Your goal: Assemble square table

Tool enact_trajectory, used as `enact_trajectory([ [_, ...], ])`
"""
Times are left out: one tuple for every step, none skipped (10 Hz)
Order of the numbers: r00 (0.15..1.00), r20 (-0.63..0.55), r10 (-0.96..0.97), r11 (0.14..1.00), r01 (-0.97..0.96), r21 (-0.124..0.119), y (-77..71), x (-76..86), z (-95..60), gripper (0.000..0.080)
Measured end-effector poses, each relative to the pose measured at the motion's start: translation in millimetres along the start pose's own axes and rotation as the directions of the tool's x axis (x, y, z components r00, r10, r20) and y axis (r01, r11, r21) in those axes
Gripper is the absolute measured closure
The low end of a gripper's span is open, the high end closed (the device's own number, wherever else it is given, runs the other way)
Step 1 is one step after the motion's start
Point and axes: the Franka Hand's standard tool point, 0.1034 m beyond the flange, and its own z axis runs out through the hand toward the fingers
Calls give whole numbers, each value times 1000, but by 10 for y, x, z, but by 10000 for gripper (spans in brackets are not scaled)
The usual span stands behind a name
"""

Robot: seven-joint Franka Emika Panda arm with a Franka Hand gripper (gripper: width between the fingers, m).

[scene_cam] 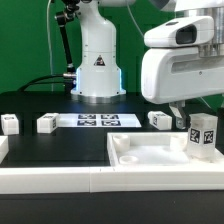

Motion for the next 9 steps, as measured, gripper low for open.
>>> enact_trajectory([
  [1000,0,-21,1000,21,1,2,-1,0,150],
  [1000,0,-20,1000,20,1,1,-1,1,259],
  [1000,0,-20,1000,20,1,2,-1,1,410],
  [1000,-1,-20,1000,20,0,6,0,-1,410],
  [1000,-1,-4,1000,4,-1,19,-2,-2,504],
  [1000,-1,12,1000,-12,-1,23,-2,-3,504],
  [1000,-1,11,1000,-11,-1,26,-2,-3,504],
  [996,-5,85,996,-85,6,29,0,-4,504],
  [976,-10,218,976,-218,13,34,1,-2,504],
])
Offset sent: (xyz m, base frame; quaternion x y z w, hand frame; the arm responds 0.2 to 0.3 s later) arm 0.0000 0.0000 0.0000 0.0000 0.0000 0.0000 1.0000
